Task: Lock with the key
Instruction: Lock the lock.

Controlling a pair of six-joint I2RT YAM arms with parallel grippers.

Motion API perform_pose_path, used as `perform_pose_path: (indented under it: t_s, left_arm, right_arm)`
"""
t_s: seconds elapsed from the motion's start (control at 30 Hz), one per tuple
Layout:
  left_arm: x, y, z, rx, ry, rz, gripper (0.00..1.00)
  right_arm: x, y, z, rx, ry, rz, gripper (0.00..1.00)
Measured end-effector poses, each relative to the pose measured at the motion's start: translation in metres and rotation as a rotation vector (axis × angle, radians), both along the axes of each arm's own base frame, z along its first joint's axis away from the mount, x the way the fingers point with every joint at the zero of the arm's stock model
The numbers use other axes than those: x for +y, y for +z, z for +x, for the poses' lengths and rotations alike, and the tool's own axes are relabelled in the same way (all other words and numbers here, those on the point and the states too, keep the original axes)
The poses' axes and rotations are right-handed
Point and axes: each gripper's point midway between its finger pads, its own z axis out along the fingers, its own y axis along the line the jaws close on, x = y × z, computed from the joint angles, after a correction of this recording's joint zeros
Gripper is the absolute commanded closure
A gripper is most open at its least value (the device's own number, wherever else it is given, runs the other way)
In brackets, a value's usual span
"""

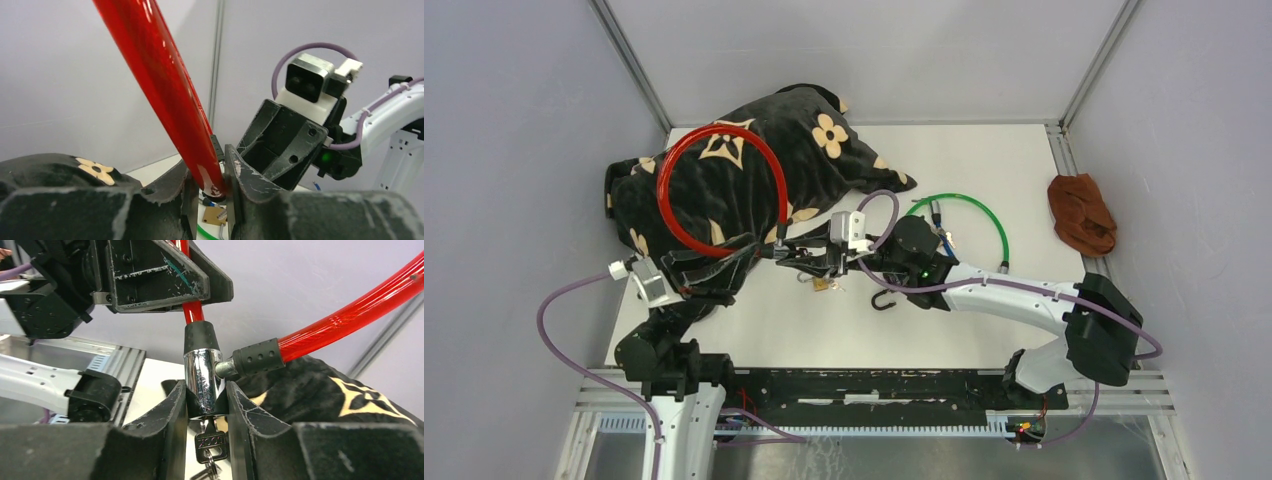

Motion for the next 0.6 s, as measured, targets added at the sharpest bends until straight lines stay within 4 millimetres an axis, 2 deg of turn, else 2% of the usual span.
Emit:
perform_pose_path:
  t_s: [0.27,0.43,0.6]
  left_arm:
    - [0.002,-0.001,0.008,0.073,-0.021,-0.075,0.51]
    - [0.001,-0.011,0.013,0.161,-0.062,-0.128,0.50]
    - [0.000,-0.011,0.017,0.217,-0.098,-0.183,0.50]
  right_arm:
    - [0.004,0.009,-0.001,-0.085,-0.101,0.022,1.00]
    - [0.003,0.015,0.001,-0.126,-0.133,0.032,1.00]
    - [0.006,0.020,0.001,-0.158,-0.143,0.021,1.00]
